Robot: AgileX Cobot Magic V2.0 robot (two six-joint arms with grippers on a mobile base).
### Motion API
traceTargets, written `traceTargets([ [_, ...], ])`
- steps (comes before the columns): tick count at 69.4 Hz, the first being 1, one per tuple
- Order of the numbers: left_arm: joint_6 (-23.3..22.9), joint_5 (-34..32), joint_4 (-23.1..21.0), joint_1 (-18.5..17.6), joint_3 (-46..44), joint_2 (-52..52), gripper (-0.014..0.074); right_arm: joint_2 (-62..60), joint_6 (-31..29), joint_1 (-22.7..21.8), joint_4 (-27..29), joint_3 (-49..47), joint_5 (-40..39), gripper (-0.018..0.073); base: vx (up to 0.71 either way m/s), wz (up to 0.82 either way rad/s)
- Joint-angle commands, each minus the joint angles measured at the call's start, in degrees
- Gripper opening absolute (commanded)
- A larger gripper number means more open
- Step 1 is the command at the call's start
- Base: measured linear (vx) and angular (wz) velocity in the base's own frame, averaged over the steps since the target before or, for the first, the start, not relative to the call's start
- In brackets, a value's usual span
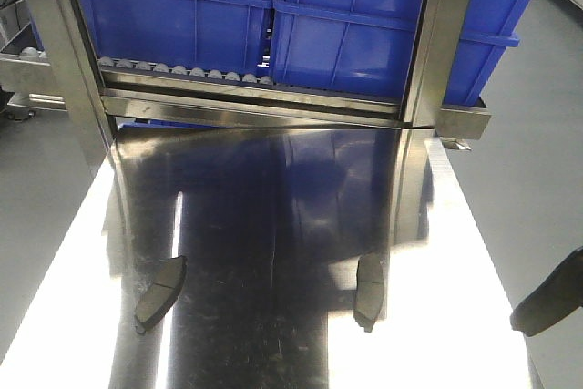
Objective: Move and align brake pads A on conveyor
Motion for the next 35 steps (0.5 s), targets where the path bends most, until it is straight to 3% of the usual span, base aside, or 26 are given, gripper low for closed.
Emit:
traceTargets([
  [1,-0.29,-4.61,0.65,-0.23,-1.32,0.30,-0.0006,0.03,-0.65,-0.25,0.24,-1.83,-4.68,-0.0012,-0.01,0.03],
  [35,-0.29,-4.61,0.65,-0.23,-1.32,0.30,-0.0006,0.03,-0.65,-0.25,0.24,-1.83,-4.68,-0.0012,-0.04,0.04],
])
